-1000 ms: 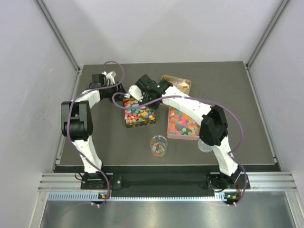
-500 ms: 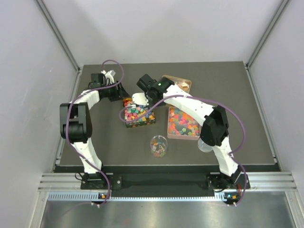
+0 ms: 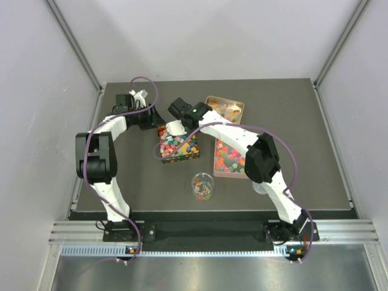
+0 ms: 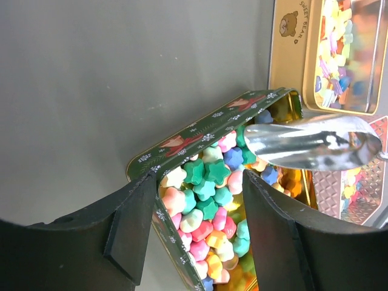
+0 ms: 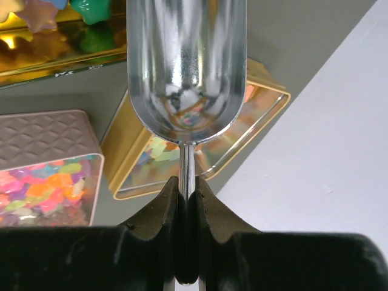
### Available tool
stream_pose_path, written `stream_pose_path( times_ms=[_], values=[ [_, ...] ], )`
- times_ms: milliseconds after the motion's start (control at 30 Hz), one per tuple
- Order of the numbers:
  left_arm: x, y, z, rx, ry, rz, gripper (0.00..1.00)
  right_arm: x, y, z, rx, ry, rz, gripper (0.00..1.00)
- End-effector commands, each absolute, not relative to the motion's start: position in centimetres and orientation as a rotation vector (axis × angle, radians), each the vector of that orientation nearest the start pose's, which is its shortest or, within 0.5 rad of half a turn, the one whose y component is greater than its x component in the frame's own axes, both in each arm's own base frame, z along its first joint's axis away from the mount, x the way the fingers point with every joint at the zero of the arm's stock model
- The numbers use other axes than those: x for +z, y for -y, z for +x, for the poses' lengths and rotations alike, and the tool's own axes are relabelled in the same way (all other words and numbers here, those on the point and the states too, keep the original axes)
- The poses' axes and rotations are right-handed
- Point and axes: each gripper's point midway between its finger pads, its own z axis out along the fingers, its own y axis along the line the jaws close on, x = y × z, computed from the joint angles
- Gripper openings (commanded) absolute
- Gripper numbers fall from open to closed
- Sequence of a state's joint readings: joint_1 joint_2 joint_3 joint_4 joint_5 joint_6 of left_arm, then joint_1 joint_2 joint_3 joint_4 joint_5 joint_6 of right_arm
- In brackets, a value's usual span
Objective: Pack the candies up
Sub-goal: Scoop the fake candies from the storage box.
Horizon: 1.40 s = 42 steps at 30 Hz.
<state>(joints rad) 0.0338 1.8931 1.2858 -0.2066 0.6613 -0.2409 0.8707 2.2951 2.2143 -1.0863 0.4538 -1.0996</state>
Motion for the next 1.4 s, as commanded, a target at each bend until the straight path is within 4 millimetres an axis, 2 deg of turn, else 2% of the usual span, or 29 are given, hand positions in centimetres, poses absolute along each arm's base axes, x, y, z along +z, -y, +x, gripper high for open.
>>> stream_pose_path(
  times_ms=[0, 100, 233, 300, 333, 567, 700, 900, 967, 1000, 1033, 1367],
  values=[
    [11.8, 10.8, 44.9, -0.923, -2.281, 0.041, 0.63, 17.1, -33.2, 42.9, -0.844, -1.457, -2.197, 0.00],
    [11.9, 10.8, 44.8, -0.927, -2.273, 0.042, 0.63, 16.9, -33.7, 43.1, -0.884, -1.373, -2.257, 0.00],
    [12.2, 10.9, 44.8, -0.935, -2.265, 0.048, 0.63, 18.3, -33.9, 43.3, -0.970, -1.265, -2.297, 0.00],
    [12.3, 11.0, 44.8, -0.937, -2.262, 0.047, 0.63, 17.9, -34.1, 43.3, -1.000, -1.181, -2.349, 0.00],
    [12.4, 11.0, 44.8, -0.937, -2.261, 0.048, 0.63, 18.3, -34.1, 43.2, -1.013, -1.154, -2.353, 0.00],
    [12.8, 10.9, 44.7, -0.929, -2.250, 0.054, 0.63, 15.8, -33.9, 42.1, -1.016, -1.032, -2.518, 0.00],
    [12.7, 10.9, 44.7, -0.927, -2.250, 0.054, 0.63, 15.8, -34.2, 40.9, -0.965, -0.985, -2.550, 0.00],
    [12.1, 11.0, 44.7, -0.937, -2.261, 0.042, 0.63, 15.5, -35.0, 39.6, -0.892, -0.952, -2.571, 0.00],
    [12.0, 11.0, 44.6, -0.939, -2.261, 0.042, 0.63, 16.2, -35.4, 39.4, -0.852, -0.982, -2.553, 0.00],
    [12.0, 11.0, 44.6, -0.938, -2.261, 0.041, 0.63, 15.4, -35.7, 39.4, -0.825, -0.997, -2.567, 0.00],
    [11.9, 11.0, 44.6, -0.938, -2.263, 0.041, 0.63, 16.0, -36.0, 39.6, -0.813, -1.026, -2.537, 0.00],
    [12.0, 11.1, 44.2, -0.951, -2.260, 0.049, 0.63, 12.0, -37.2, 40.1, -0.729, -1.065, -2.568, 0.00]
  ],
)
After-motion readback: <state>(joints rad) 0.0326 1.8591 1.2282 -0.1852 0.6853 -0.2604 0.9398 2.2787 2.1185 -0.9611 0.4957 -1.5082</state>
